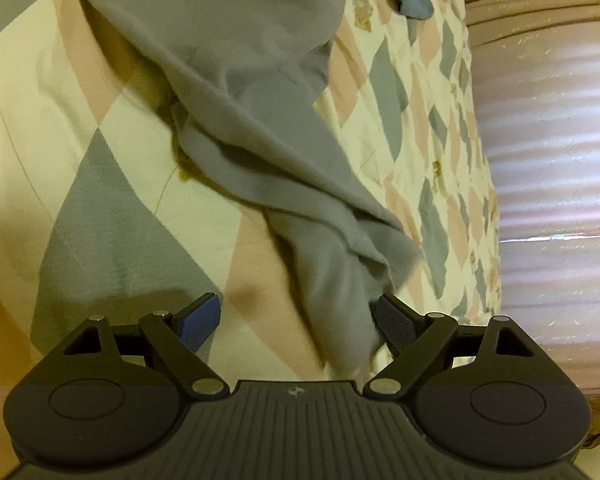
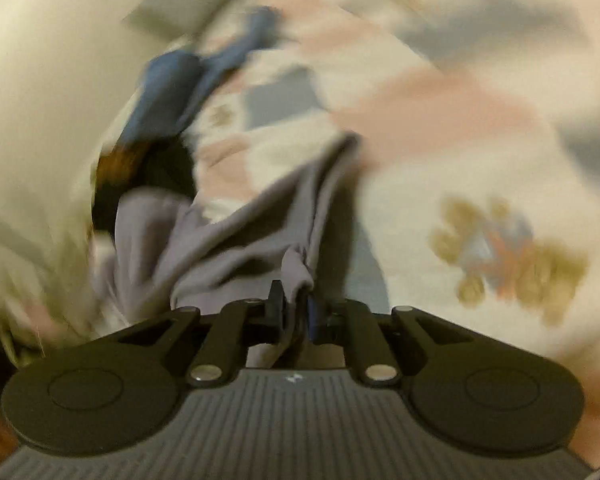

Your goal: Fold clothes

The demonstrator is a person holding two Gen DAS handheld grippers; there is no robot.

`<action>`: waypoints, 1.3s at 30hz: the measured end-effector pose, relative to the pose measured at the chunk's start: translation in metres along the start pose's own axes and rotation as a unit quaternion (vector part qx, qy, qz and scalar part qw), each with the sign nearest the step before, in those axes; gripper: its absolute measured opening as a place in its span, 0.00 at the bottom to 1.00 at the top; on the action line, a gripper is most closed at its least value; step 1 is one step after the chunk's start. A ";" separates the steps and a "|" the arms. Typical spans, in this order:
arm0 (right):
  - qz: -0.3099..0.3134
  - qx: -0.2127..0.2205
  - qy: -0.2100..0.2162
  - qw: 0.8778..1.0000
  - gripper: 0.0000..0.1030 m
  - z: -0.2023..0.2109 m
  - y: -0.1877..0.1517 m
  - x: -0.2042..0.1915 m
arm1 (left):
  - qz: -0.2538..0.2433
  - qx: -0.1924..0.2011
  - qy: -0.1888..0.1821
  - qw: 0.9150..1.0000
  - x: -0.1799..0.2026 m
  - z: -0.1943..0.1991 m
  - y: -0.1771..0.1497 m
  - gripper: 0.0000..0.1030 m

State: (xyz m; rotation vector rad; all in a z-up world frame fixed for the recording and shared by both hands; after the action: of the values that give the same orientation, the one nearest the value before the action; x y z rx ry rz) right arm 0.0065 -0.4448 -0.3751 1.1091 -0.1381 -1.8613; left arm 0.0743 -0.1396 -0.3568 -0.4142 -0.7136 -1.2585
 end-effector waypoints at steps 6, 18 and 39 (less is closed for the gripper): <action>0.369 0.034 -0.085 0.925 0.11 0.033 -0.065 -0.115 | 0.007 0.000 -0.013 1.000 0.003 0.011 -0.010 0.86; 0.117 -0.003 -0.089 0.989 0.35 0.019 -0.049 -0.063 | 0.022 -0.002 -0.001 1.000 -0.015 0.013 -0.026 0.86; 0.460 -0.023 0.011 0.887 0.11 0.031 -0.134 -0.174 | -0.038 -0.060 0.023 0.997 -0.022 -0.023 -0.038 0.19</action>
State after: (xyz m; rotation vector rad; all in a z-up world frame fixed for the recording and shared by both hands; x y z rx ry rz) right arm -0.0771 -0.2480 -0.3144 0.8071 -0.5085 -0.9847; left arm 0.0403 -0.1491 -0.3923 -0.4588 -0.6202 -1.3825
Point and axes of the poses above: each gripper's, at about its wrist camera, not at the fingertips, and z roughly against the way its jaws point, x to its right, y to its top, the point moved 3 cm from there along -z, roughly the way its jaws point, and after that the axes turned 4 degrees about -z, right-handed, at the moved point
